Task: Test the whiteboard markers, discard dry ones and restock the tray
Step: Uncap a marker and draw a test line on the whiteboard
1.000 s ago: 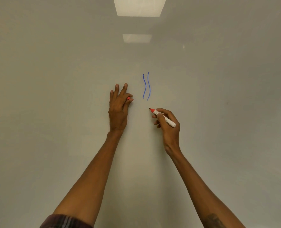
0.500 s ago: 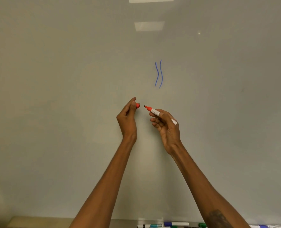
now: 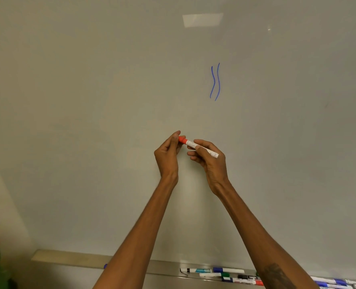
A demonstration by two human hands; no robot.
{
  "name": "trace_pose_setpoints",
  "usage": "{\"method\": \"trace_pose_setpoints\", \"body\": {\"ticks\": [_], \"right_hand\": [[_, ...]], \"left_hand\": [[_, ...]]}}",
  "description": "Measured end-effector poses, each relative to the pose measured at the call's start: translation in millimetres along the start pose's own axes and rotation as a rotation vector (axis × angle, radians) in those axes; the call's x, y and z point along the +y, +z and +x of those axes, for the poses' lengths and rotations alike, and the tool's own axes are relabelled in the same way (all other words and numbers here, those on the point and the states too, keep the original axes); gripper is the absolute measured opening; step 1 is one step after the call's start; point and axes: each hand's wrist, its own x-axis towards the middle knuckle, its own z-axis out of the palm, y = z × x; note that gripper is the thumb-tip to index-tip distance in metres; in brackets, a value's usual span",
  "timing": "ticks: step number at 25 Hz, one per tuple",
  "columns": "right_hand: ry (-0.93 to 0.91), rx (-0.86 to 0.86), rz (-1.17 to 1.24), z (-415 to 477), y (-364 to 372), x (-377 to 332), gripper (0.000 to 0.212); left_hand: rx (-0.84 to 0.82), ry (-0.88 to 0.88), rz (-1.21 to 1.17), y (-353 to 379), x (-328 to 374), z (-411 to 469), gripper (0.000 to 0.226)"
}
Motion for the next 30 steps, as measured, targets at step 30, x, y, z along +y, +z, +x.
{"method": "trace_pose_setpoints", "body": {"ticks": [30], "right_hand": [[0.878,-0.363,0.146,-120.3,82.8,221.8,0.030]], "left_hand": [[0.292,-0.349,0.373,-305.9,-77.0,-101.0,0.020]]}}
